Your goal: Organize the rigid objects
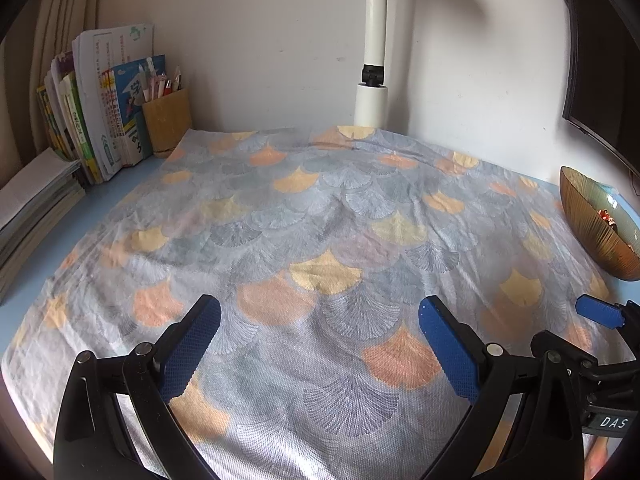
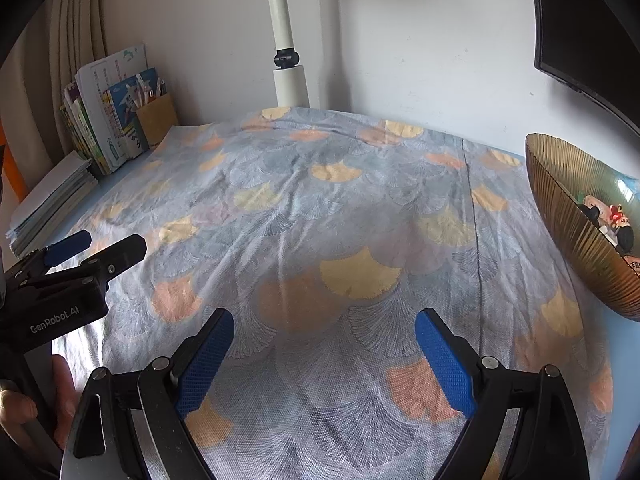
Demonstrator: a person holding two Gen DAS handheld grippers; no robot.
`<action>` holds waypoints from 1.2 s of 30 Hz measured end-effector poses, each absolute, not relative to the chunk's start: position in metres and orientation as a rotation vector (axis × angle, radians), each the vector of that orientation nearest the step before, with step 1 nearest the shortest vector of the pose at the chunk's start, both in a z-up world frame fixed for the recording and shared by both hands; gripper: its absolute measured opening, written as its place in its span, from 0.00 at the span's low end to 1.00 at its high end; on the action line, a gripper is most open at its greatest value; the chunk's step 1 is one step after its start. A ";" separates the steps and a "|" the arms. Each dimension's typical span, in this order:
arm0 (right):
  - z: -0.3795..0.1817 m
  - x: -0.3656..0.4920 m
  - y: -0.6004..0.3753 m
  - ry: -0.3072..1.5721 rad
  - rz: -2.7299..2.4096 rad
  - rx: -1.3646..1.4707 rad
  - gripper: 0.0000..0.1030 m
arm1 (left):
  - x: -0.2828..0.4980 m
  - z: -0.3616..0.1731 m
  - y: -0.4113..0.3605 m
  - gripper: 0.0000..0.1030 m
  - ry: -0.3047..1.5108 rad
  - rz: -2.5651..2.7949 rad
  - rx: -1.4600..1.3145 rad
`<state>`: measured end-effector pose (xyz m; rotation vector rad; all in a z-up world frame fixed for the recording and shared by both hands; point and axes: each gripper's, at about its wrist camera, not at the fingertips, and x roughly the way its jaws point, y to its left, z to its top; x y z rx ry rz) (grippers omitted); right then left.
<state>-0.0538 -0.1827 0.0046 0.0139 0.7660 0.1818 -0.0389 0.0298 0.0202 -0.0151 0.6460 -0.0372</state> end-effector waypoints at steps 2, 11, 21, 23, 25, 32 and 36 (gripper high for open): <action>0.004 -0.054 -0.183 0.769 0.181 0.016 0.89 | -0.039 0.020 0.029 0.97 0.647 -0.038 -0.015; 0.004 -0.052 -0.183 0.778 0.181 0.020 0.89 | -0.038 0.020 0.029 0.97 0.649 -0.042 -0.013; 0.004 -0.052 -0.182 0.780 0.180 0.021 0.89 | -0.038 0.019 0.027 0.97 0.656 -0.041 -0.001; 0.003 -0.052 -0.182 0.781 0.181 0.021 0.89 | -0.038 0.019 0.028 0.97 0.657 -0.041 -0.005; 0.002 -0.052 -0.182 0.783 0.182 0.021 0.89 | -0.038 0.019 0.028 0.97 0.660 -0.042 -0.005; 0.000 -0.051 -0.182 0.792 0.185 0.021 0.89 | -0.038 0.018 0.024 0.97 0.664 -0.044 0.015; 0.000 -0.050 -0.182 0.793 0.185 0.021 0.89 | -0.038 0.017 0.023 0.98 0.665 -0.040 0.026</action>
